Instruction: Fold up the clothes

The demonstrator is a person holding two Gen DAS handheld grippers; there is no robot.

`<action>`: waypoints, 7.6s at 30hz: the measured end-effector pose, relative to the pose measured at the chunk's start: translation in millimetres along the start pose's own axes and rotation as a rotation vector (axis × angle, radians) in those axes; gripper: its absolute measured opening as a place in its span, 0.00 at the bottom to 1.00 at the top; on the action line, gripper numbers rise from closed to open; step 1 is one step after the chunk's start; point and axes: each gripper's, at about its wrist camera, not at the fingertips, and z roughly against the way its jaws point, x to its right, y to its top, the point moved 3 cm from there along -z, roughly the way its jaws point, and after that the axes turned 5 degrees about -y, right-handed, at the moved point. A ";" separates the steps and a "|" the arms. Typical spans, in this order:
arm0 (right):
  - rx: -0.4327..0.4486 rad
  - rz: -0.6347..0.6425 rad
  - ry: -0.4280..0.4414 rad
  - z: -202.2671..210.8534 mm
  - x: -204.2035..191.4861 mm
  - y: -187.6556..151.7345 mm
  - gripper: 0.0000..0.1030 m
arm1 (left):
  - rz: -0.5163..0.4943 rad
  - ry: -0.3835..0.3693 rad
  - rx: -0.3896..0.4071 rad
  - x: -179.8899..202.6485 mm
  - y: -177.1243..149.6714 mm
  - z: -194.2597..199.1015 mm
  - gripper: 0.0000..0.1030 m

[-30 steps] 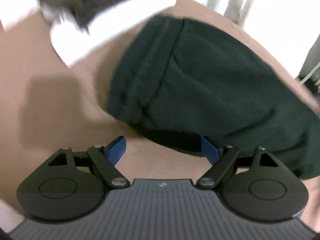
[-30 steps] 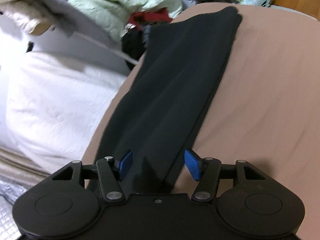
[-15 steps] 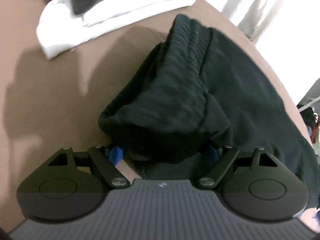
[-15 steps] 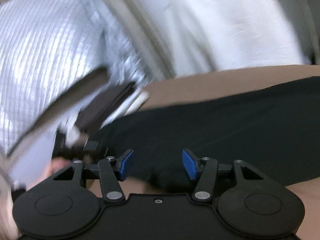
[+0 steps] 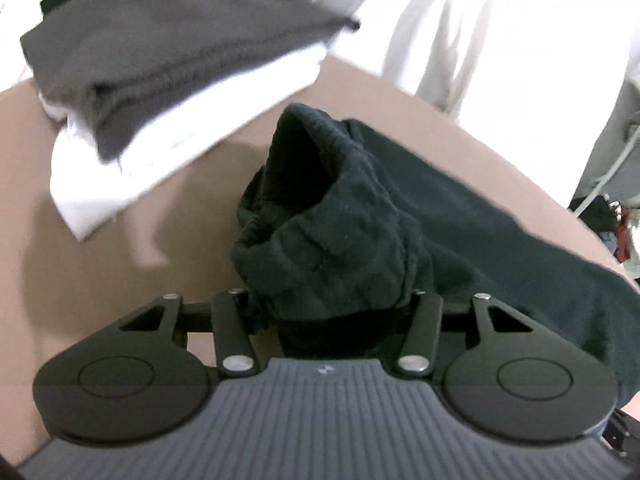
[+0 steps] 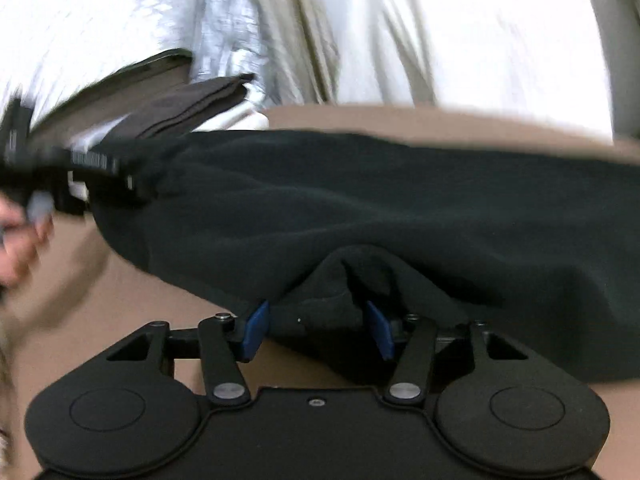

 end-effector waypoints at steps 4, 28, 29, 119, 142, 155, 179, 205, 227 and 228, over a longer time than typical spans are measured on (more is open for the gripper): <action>0.060 -0.005 0.073 33.5 3.9 13.2 0.16 | 0.093 -0.044 -0.001 -19.9 15.8 -10.3 0.46; -0.098 -0.157 -0.033 127.6 47.0 21.5 0.63 | 0.037 0.163 -0.094 -14.7 2.3 38.4 0.57; -0.072 -0.229 -0.066 142.0 68.1 22.8 0.65 | -0.018 0.214 -0.034 -8.7 3.4 47.4 0.60; 0.109 -0.592 0.018 167.5 253.1 32.8 0.61 | -0.176 -0.458 -0.425 271.6 -113.6 -137.6 0.74; -0.090 -0.221 -0.282 121.9 230.8 14.9 0.57 | -0.441 -0.195 -0.269 221.6 -93.0 -46.4 0.81; -0.209 -0.042 -0.138 78.0 169.8 6.3 0.59 | -0.033 -0.089 -0.223 -7.5 -51.3 7.7 0.83; -0.265 0.238 0.194 64.5 39.5 -21.2 0.56 | 0.375 -0.050 -0.138 -70.8 -47.3 32.6 0.83; 0.019 -0.109 0.067 147.6 146.6 45.7 0.67 | -0.286 -0.020 0.172 129.8 5.4 43.7 0.16; 0.218 -1.190 -0.077 197.2 359.2 -76.8 0.69 | -0.637 -0.499 -0.305 422.8 -141.6 -29.5 0.48; 0.231 -1.199 -0.037 196.0 357.2 -76.2 0.69 | -0.606 -0.510 -0.273 410.5 -133.9 -21.5 0.50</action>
